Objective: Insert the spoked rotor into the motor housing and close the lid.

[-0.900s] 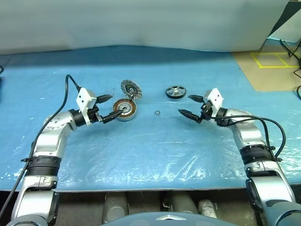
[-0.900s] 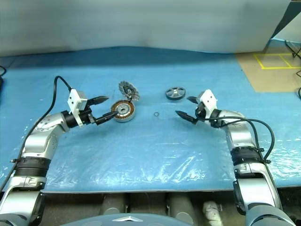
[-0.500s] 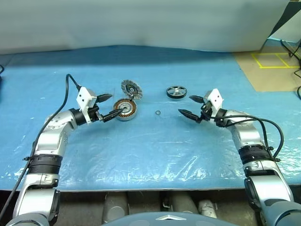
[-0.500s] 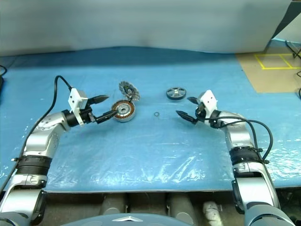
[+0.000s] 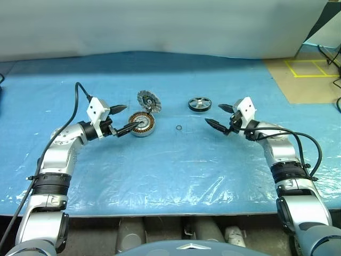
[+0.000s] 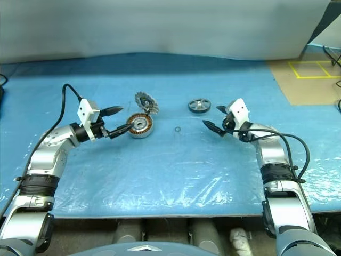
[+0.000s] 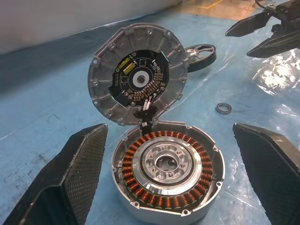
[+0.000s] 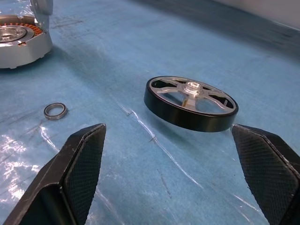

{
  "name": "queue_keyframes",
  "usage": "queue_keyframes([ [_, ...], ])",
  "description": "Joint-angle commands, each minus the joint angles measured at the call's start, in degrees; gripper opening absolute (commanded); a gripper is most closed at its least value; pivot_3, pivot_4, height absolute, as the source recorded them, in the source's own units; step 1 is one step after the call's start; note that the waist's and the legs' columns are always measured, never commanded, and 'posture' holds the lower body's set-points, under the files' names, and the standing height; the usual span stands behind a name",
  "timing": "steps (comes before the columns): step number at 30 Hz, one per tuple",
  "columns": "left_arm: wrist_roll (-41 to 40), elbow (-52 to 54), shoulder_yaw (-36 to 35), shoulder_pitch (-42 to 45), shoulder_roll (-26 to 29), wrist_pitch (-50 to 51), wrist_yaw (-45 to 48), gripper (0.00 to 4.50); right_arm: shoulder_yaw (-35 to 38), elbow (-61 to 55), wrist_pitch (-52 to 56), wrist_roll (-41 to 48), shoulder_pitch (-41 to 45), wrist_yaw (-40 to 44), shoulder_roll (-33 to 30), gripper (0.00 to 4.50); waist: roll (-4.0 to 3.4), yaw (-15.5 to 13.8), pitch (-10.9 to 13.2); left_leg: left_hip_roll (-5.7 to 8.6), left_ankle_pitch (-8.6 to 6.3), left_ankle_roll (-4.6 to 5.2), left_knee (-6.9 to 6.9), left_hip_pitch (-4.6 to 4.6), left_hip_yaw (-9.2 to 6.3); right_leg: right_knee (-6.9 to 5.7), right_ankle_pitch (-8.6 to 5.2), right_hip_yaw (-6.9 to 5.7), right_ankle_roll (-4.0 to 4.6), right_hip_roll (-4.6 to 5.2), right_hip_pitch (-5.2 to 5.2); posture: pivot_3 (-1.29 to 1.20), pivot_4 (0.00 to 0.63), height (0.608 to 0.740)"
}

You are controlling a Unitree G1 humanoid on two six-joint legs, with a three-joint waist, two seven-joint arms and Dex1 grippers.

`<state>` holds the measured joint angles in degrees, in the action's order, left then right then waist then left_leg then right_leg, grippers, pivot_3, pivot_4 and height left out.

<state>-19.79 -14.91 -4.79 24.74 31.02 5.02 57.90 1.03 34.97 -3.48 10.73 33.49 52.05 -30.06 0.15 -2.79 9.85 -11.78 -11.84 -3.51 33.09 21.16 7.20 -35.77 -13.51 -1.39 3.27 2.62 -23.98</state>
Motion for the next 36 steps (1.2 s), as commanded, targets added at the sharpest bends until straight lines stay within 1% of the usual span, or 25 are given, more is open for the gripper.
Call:
queue_keyframes([
  [1,0.37,0.64,-0.37,0.91,0.55,-1.38,0.02,4.50,1.39,-1.55,-0.76,0.28,0.81,-0.45,-0.50,4.47,0.00,0.01,0.00,0.00,0.00,0.00,0.00,0.01,0.00,0.00,0.00,0.00,0.00,0.00,0.00,0.00,0.150,0.740],
  [5,0.91,0.20,-0.09,1.07,1.01,-1.63,0.70,4.50,1.37,-2.53,-0.39,0.24,0.35,-1.08,-0.39,4.47,0.00,0.00,0.00,0.00,0.00,0.00,0.00,0.00,0.00,-0.01,0.00,0.00,0.00,0.00,0.00,0.00,0.150,0.740],
  [9,4.22,-2.31,2.22,3.16,2.99,-4.68,3.40,4.50,1.16,-3.25,-0.13,0.16,-0.03,-1.81,-0.11,4.47,0.00,-0.08,0.00,0.00,0.00,0.00,0.00,-0.01,0.00,-0.02,0.00,0.00,0.00,0.00,0.00,0.00,0.150,0.740],
  [13,9.97,-8.55,6.81,9.79,6.42,-11.91,8.62,4.50,0.88,-2.52,-0.38,-0.12,0.48,-2.13,0.18,4.47,0.00,-0.14,0.00,0.00,0.01,0.01,0.03,-0.01,0.00,-0.02,0.00,-0.01,0.00,0.00,0.00,0.00,0.150,0.740],
  [17,15.50,-18.57,13.94,21.63,8.91,-23.10,20.80,4.50,0.75,-1.04,-1.14,-0.49,1.30,-1.80,0.50,4.47,0.00,-0.82,0.00,0.01,0.01,0.01,0.06,-0.03,0.00,-0.03,0.01,-0.01,-0.01,0.01,0.00,0.00,0.150,0.740],
  [21,19.07,-29.59,18.63,30.51,8.03,-32.96,29.28,4.50,0.80,-0.83,-1.86,-0.59,0.86,-1.58,0.87,4.47,-0.02,-1.19,-0.01,0.03,0.02,0.00,0.03,-0.05,0.01,-0.07,0.04,0.00,-0.06,0.04,0.00,0.00,0.150,0.740],
  [22,19.80,-32.27,19.44,32.53,7.49,-35.11,30.82,4.50,0.86,-1.13,-1.97,-0.52,0.52,-1.66,1.02,4.47,-0.02,-1.20,-0.01,0.03,0.02,0.00,0.03,-0.04,0.01,-0.11,0.13,0.00,-0.21,0.03,0.00,0.00,0.150,0.740],
  [25,21.86,-39.56,21.55,38.18,5.66,-40.03,34.13,4.50,1.32,-3.00,-2.07,-0.16,-1.17,-2.13,1.05,4.47,-0.01,-1.30,-0.01,0.01,0.02,-0.01,0.01,-0.01,0.01,-0.11,0.14,-0.02,-0.23,0.00,0.00,0.00,0.150,0.740],
  [30,24.97,-48.07,24.36,43.30,3.85,-45.81,34.60,4.50,2.37,-5.20,-2.04,0.03,-3.25,-3.77,0.96,4.47,0.00,-1.51,0.00,0.02,0.01,-0.01,0.02,0.10,0.00,-0.09,0.15,-0.04,-0.24,0.01,0.00,0.00,0.150,0.740],
  [36,29.81,-53.45,25.89,44.76,2.49,-50.36,33.92,4.50,2.86,-6.63,-2.03,0.34,-4.94,-4.98,0.83,4.47,0.02,-1.55,0.01,0.03,0.01,-0.02,0.02,0.20,-0.01,-0.13,0.16,-0.04,-0.26,0.00,0.01,0.00,0.150,0.740],
])
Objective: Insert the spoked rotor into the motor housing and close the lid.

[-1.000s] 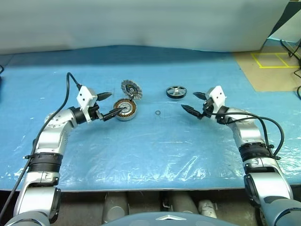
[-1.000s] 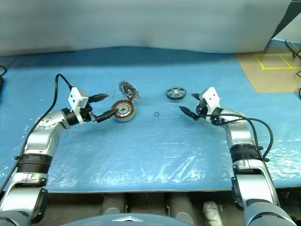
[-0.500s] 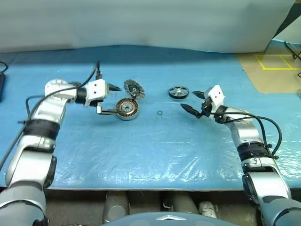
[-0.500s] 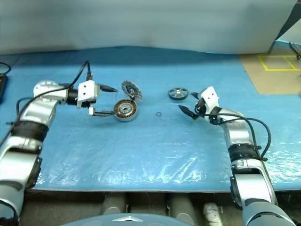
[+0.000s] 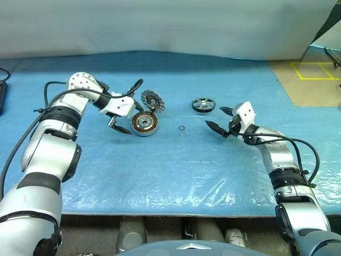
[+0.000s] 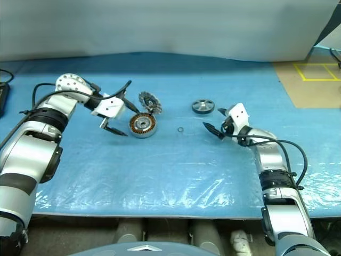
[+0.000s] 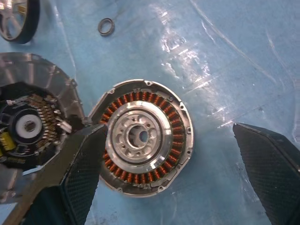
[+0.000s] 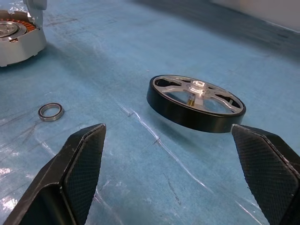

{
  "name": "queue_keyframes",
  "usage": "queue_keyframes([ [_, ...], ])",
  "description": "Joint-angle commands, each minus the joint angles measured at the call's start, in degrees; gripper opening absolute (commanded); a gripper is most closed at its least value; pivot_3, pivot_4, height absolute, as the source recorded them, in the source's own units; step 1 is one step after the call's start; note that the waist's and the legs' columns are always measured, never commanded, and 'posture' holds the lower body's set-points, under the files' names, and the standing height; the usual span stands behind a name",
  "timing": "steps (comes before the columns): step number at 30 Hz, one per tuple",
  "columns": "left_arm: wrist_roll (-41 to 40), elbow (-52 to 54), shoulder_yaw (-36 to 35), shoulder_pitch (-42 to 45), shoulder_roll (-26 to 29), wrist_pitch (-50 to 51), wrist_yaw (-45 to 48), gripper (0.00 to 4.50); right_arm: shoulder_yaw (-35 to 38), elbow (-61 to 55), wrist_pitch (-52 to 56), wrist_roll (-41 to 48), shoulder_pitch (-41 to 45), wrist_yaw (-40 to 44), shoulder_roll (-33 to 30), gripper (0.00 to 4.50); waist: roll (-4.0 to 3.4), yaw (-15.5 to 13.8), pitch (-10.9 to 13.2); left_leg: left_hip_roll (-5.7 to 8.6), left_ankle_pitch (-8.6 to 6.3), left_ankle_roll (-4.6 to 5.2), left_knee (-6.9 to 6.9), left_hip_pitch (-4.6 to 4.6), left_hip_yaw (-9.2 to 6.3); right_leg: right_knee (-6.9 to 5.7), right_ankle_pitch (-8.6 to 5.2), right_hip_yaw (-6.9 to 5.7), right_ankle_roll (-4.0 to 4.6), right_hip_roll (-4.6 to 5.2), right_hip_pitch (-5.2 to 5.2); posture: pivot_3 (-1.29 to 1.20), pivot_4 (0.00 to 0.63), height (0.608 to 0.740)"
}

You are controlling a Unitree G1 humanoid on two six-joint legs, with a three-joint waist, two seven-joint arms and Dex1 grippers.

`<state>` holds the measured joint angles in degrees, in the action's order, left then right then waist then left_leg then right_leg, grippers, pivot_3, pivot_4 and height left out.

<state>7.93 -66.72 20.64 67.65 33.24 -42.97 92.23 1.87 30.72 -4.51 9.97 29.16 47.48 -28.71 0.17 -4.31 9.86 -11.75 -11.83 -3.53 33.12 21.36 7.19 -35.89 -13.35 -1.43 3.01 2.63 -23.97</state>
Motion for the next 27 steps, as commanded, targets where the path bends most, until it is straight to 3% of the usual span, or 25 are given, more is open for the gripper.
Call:
queue_keyframes([
  [1,2.64,-2.18,0.45,1.88,-0.09,-2.59,-0.69,4.50,2.12,-2.48,-1.00,1.12,-0.81,-0.53,-0.62,4.47,0.00,-0.13,0.00,0.00,0.00,0.00,0.00,0.01,-0.01,0.01,0.00,0.00,0.00,0.00,0.00,0.00,0.150,0.740],
  [12,9.41,-5.52,2.15,5.47,-2.44,-3.46,-2.93,4.50,2.12,-1.46,-0.82,1.29,1.14,0.07,-0.99,4.47,0.01,-1.15,0.01,0.00,0.00,0.00,0.02,0.00,-0.02,-0.01,0.01,-0.02,-0.02,0.01,0.00,0.00,0.150,0.740],
  [20,16.00,-6.52,6.52,7.84,-5.33,-3.58,-4.90,4.50,1.82,-1.55,3.48,1.74,6.53,6.57,-6.18,4.47,0.05,-1.36,0.03,0.02,0.00,0.00,0.04,0.09,-0.04,-0.01,0.02,-0.02,-0.03,0.01,0.00,0.00,0.150,0.740],
  [27,19.60,-7.54,8.17,9.96,-7.71,-3.53,-8.89,4.50,1.23,-2.94,5.08,1.65,7.57,7.47,-6.33,4.47,0.15,-1.35,0.09,0.03,0.00,0.00,0.07,0.11,-0.08,-0.04,0.02,-0.03,-0.04,-0.01,0.00,0.00,0.150,0.740],
])
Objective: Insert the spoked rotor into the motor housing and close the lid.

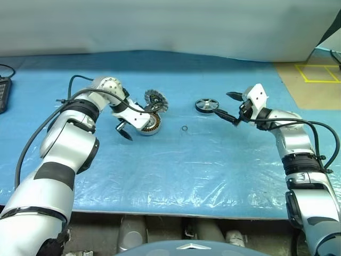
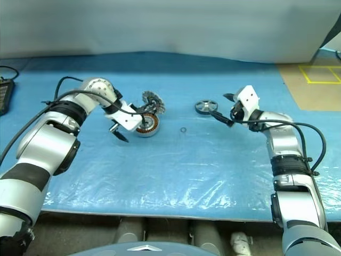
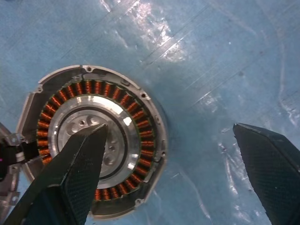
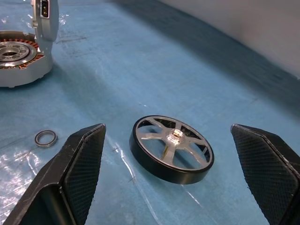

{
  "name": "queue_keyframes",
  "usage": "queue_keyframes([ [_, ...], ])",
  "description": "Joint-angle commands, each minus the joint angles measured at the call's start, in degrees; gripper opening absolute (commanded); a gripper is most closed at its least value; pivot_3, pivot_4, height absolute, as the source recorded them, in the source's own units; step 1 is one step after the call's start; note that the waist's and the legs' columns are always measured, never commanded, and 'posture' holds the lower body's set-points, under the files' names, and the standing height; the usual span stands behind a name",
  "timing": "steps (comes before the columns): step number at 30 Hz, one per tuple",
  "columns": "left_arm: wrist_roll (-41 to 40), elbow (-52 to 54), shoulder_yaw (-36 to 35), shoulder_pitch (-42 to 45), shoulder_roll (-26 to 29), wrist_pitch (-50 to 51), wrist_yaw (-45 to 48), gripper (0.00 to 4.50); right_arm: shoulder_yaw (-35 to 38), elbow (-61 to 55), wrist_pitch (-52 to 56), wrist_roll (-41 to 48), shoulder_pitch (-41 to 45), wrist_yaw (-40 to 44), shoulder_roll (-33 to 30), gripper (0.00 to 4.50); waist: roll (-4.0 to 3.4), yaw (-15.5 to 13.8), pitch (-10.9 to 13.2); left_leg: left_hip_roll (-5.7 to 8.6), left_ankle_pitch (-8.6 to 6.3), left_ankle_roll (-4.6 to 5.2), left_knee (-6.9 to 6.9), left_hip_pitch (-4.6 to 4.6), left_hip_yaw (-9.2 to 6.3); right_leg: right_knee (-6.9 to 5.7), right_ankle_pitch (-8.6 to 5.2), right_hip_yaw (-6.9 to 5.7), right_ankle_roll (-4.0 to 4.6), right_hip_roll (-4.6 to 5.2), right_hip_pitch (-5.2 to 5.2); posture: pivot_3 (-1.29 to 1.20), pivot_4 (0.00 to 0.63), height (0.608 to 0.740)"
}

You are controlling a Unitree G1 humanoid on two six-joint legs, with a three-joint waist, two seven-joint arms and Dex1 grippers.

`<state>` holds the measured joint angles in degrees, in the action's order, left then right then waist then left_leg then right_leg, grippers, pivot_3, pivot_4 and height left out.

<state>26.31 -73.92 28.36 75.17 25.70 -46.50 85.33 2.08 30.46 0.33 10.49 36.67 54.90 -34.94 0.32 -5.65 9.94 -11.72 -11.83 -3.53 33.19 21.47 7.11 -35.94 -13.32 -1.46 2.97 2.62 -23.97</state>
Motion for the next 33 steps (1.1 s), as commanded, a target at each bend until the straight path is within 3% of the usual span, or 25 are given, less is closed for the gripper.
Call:
queue_keyframes([
  [1,1.67,-0.51,0.67,2.79,-0.39,0.32,-2.71,4.50,0.97,-3.22,0.39,1.14,-0.30,-0.08,0.15,4.47,0.01,-0.02,0.01,0.00,0.00,0.00,0.01,0.01,-0.01,0.01,0.00,0.00,0.00,0.00,0.00,0.00,0.150,0.740],
  [9,7.00,-1.76,3.81,2.98,-1.43,0.88,-9.36,4.50,1.51,-6.10,1.60,1.25,-2.15,-1.11,0.58,4.47,0.03,-0.04,0.02,0.02,0.00,0.00,0.01,0.03,-0.05,0.04,0.02,-0.02,-0.03,0.00,0.00,0.00,0.150,0.740],
  [24,9.66,-2.86,5.21,1.04,-3.54,1.98,-12.49,4.50,1.56,-8.67,2.67,1.75,-3.52,-2.62,0.65,4.47,0.03,-0.41,0.02,0.05,0.00,-0.01,0.04,0.02,-0.08,0.02,0.05,0.00,-0.08,0.01,0.03,0.00,0.150,0.740],
  [28,9.59,-2.88,5.39,-0.02,-3.46,1.96,-11.39,3.61,1.47,-8.93,2.74,1.84,-3.57,-3.03,0.83,4.50,0.04,-0.35,0.03,0.04,-0.01,-0.02,0.04,-0.17,-0.08,0.06,0.05,0.00,-0.08,0.01,0.26,0.00,0.150,0.740],
  [32,10.02,-2.47,5.86,-1.04,-3.38,0.91,-12.88,2.27,1.44,-8.51,2.42,1.80,-3.47,-3.27,0.98,4.50,0.03,-0.06,0.02,0.04,-0.05,-0.08,-0.07,-0.54,-0.08,0.21,0.04,0.01,-0.07,0.01,0.60,0.00,0.150,0.740],
  [33,10.42,-2.37,6.22,-1.22,-3.22,0.47,-13.38,2.27,1.44,-8.46,2.37,1.78,-3.45,-3.34,1.03,4.50,0.03,-0.07,0.02,0.04,-0.05,-0.08,-0.09,-0.58,-0.07,0.21,0.04,0.01,-0.08,0.02,0.65,0.00,0.150,0.740],
])
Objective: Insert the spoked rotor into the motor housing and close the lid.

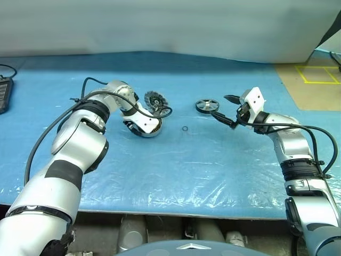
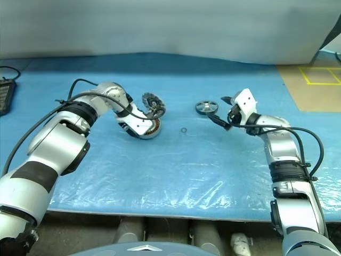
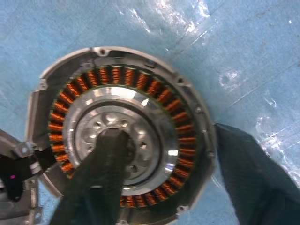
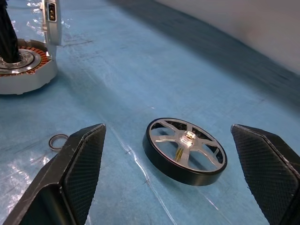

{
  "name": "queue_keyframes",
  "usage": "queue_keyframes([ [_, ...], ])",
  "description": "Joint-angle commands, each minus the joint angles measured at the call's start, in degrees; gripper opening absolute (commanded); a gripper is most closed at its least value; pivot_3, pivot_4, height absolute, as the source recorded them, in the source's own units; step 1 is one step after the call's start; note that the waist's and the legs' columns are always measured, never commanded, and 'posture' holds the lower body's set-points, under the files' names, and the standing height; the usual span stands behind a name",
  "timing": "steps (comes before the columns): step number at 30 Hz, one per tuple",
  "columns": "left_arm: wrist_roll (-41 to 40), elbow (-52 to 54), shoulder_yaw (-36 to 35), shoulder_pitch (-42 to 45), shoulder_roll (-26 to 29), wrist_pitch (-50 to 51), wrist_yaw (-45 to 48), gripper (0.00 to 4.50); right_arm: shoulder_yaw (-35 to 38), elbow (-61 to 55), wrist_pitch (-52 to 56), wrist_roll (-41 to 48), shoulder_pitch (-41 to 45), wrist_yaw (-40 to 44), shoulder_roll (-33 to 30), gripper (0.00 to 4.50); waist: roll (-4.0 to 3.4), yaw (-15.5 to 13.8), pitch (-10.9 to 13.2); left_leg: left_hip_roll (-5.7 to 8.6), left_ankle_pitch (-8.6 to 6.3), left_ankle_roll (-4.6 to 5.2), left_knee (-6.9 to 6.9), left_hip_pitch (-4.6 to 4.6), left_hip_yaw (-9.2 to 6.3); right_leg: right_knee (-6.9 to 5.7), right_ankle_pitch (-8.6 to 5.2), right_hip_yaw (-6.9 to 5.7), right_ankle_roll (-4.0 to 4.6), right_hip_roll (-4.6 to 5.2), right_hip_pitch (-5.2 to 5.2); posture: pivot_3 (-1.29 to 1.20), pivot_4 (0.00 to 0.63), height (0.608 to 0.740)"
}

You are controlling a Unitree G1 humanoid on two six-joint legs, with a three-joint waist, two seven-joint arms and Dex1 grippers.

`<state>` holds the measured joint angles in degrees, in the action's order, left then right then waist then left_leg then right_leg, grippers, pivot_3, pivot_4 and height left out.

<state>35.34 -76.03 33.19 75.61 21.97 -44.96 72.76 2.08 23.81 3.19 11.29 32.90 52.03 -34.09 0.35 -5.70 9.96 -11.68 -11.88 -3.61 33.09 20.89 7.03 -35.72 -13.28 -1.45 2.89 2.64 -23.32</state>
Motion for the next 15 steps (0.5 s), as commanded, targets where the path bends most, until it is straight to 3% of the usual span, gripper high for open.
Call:
queue_keyframes([
  [1,1.53,-0.21,1.52,-1.90,0.57,-1.20,-1.02,2.27,1.43,-1.80,-0.46,1.00,0.42,-0.51,0.19,4.50,0.00,-0.05,0.00,0.00,0.00,0.00,0.00,-0.01,0.00,0.00,0.00,0.00,0.00,0.00,0.01,0.00,0.150,0.740],
  [15,-5.38,2.62,-3.70,-3.26,-2.41,5.12,3.49,2.27,1.56,-1.74,-1.09,1.00,-0.14,-1.44,0.82,4.50,-0.02,-0.30,-0.01,0.03,0.01,0.01,0.00,-0.14,0.01,0.00,0.00,0.01,0.00,0.05,0.13,0.00,0.150,0.740],
])
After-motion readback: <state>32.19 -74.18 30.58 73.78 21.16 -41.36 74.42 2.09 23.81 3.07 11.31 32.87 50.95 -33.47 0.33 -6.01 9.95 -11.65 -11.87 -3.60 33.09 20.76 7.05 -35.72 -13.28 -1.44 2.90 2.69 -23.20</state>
